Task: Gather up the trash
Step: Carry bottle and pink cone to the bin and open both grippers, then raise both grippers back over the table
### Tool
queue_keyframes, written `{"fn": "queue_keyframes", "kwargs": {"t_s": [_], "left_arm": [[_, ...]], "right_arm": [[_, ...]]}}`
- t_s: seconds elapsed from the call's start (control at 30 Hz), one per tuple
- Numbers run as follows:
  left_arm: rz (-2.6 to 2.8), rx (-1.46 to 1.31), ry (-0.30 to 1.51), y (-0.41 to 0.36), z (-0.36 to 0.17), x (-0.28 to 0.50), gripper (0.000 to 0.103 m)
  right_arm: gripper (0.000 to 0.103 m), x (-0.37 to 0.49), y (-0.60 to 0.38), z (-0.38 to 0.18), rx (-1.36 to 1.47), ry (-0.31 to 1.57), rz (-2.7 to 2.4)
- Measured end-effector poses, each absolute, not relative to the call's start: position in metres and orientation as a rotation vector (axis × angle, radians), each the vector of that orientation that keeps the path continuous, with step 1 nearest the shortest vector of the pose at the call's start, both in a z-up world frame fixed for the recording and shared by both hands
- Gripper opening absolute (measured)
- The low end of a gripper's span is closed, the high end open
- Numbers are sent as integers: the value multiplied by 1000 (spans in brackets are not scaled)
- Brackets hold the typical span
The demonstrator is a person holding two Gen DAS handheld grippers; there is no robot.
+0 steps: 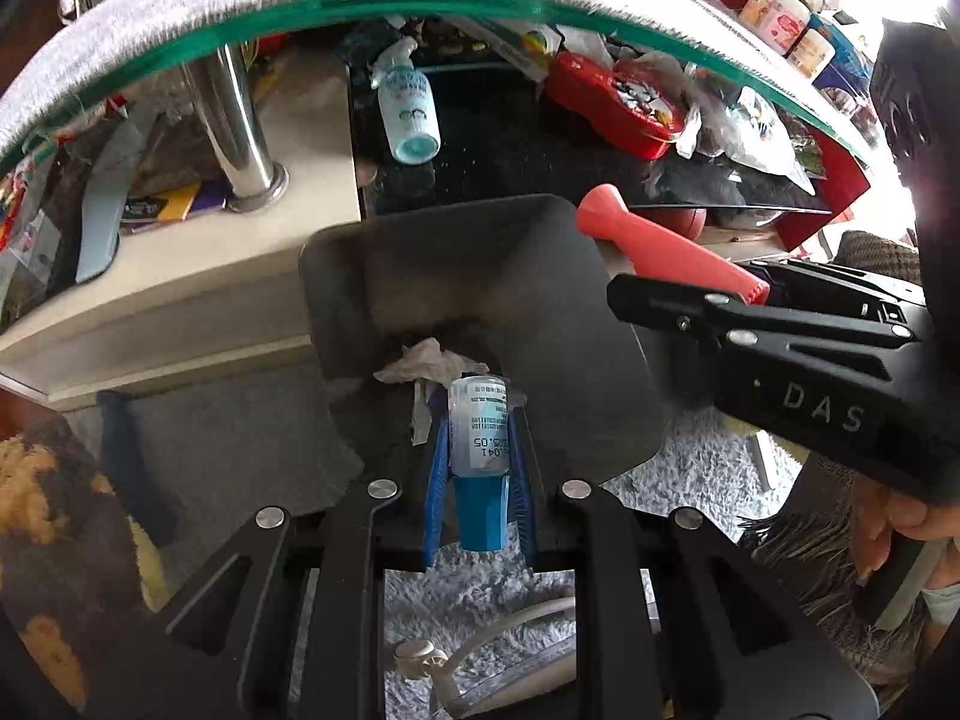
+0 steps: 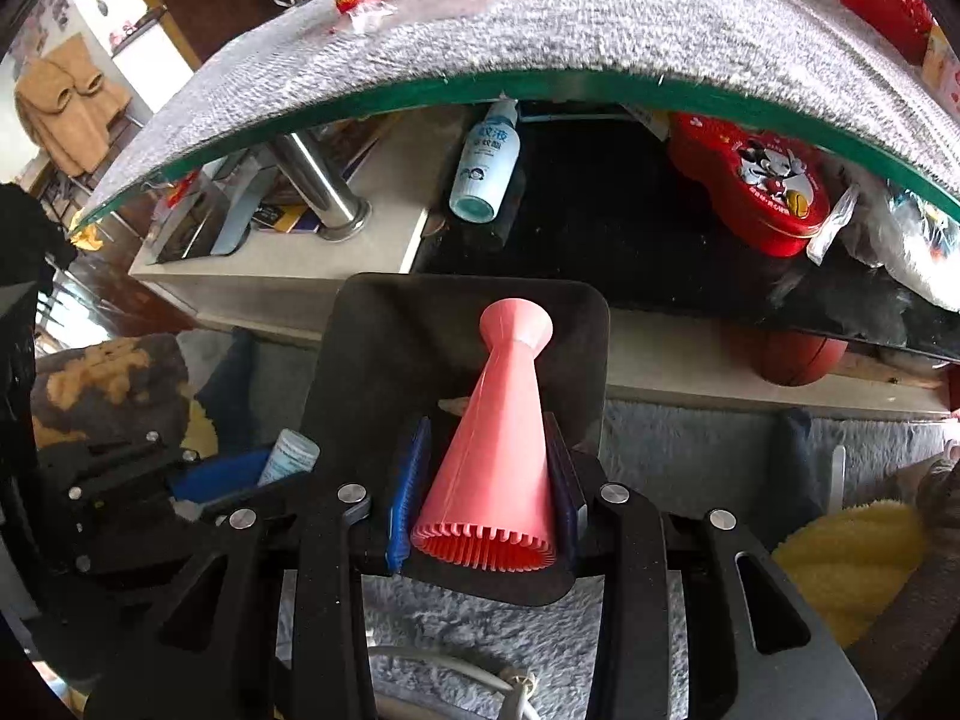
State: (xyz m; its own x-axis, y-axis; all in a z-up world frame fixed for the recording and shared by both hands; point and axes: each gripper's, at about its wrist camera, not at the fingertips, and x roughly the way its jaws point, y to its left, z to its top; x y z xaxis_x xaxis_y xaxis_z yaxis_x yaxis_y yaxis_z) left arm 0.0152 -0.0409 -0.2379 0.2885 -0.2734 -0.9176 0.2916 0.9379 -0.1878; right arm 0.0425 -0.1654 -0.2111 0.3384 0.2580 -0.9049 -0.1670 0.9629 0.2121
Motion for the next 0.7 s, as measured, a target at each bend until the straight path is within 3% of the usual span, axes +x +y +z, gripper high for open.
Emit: {"fn": "queue_keyframes", "kwargs": {"t_s": [0.17,0.23,0.27,0.33,0.53,0.7], "left_arm": [[-382,-18,1234,-37,-241,21,21],[-364,-20,1235,-34,-241,22,41],[-357,-18,1231,-34,-241,23,51],[-345,-4,1220,-33,-239,23,52],[-312,-11,1215,-27,-234,26,55],[-298,-8,1185,-25,-221,26,62]], "right_arm": [[38,49,-165,-216,110,1216,273],[43,52,-167,-217,109,1221,264],[54,53,-169,-218,110,1222,252],[62,53,-173,-218,123,1217,235],[63,58,-192,-212,158,1200,185],[73,58,-202,-198,174,1167,161]]}}
